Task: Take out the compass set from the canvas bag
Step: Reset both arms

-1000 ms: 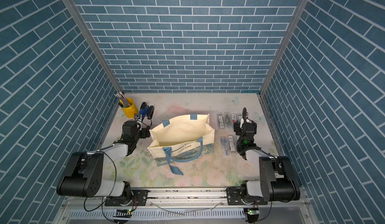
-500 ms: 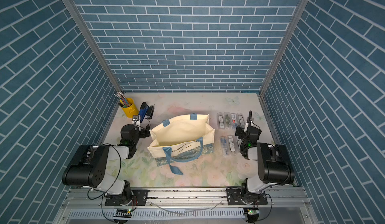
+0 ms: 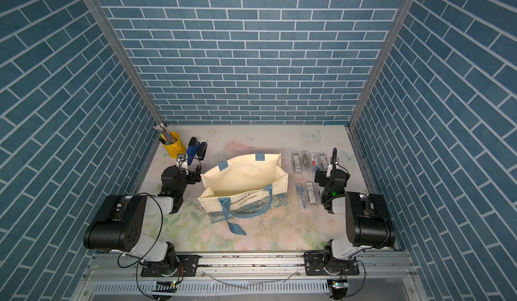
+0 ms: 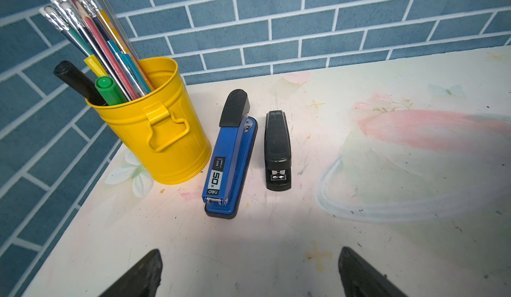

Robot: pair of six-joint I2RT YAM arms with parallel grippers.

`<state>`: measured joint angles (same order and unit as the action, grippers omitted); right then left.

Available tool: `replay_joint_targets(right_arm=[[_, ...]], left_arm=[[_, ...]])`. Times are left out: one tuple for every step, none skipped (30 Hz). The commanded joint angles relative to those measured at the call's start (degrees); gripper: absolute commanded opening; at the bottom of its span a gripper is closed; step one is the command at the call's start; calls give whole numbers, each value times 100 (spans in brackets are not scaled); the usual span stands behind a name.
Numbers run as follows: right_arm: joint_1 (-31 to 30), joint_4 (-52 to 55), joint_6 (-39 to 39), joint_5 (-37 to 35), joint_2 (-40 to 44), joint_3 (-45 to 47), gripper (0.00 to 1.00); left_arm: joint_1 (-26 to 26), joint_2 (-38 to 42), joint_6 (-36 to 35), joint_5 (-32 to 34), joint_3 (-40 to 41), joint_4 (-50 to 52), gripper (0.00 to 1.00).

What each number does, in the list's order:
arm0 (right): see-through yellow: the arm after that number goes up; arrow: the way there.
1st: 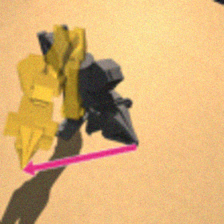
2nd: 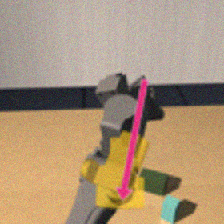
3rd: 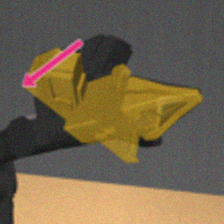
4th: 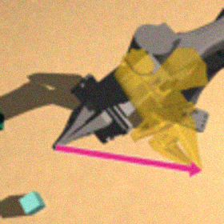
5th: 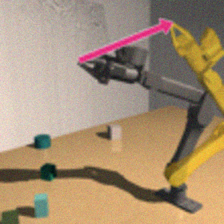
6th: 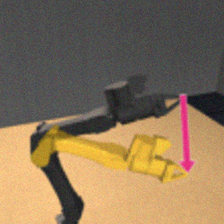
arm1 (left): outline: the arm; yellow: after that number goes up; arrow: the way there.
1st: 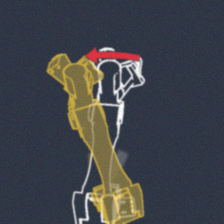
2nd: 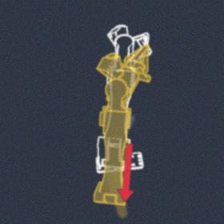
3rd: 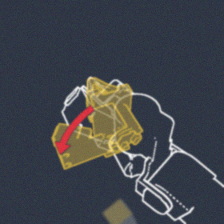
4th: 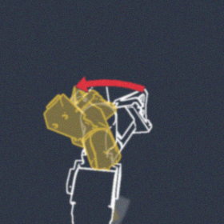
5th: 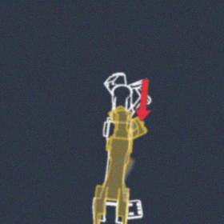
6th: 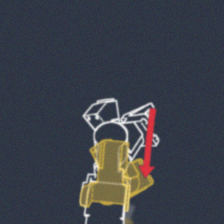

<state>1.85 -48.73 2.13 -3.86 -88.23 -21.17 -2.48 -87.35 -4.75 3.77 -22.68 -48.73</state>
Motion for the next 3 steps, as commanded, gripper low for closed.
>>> replay_joint_targets(right_arm=[[52,68,59,289,-34,-230,99],[62,66,68,311,-32,-222,99],[62,65,69,315,-34,-214,99]], left_arm=[[37,-54,27,30,52,-110,100],[37,-54,27,30,53,-110,100],[37,-51,26,27,51,-111,100]])
